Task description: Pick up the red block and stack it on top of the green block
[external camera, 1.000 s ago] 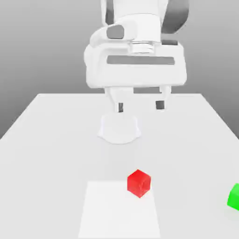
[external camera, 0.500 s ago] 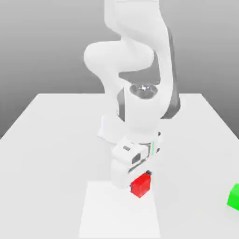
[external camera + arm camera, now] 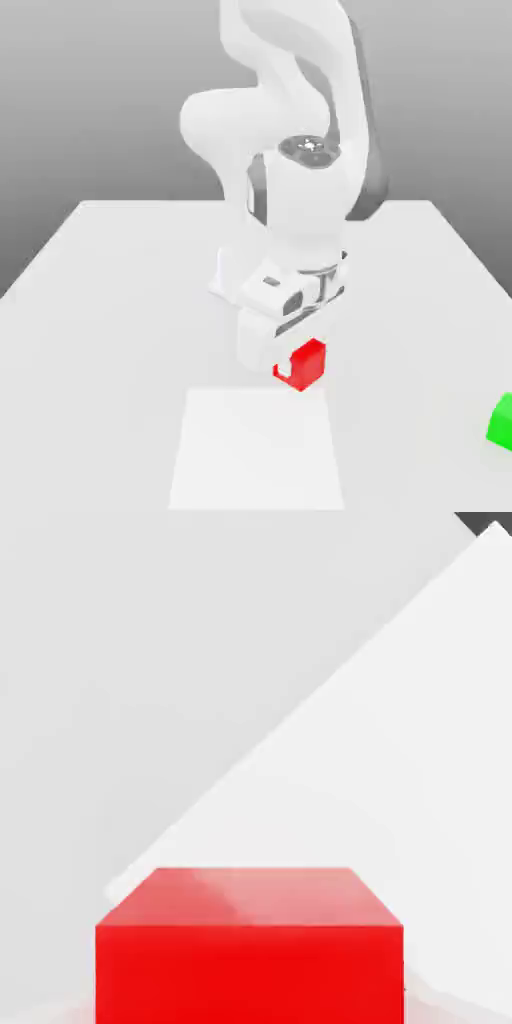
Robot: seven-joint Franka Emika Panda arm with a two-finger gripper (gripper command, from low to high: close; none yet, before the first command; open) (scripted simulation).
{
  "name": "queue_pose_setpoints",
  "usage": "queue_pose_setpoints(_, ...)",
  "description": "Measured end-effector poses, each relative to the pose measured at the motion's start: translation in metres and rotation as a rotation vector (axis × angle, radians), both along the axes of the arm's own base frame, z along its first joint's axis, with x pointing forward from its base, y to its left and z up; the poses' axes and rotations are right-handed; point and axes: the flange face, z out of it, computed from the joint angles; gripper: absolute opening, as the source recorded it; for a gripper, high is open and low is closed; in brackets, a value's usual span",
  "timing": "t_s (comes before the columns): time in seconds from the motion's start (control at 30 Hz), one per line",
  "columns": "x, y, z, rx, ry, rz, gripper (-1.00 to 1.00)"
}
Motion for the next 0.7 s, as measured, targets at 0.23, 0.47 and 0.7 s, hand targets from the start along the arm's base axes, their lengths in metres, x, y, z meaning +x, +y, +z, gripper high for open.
queue_pose_setpoints(0.23, 0.033, 0.125, 0.018, -0.004, -0.002, 0.124, -1.00)
queue_pose_setpoints(0.47, 0.029, 0.244, 0.019, 0.004, 0.001, 0.209, -1.00)
queue_pose_setpoints(0.7, 0.027, 0.251, -0.028, 0.004, 0.001, 0.215, 1.00)
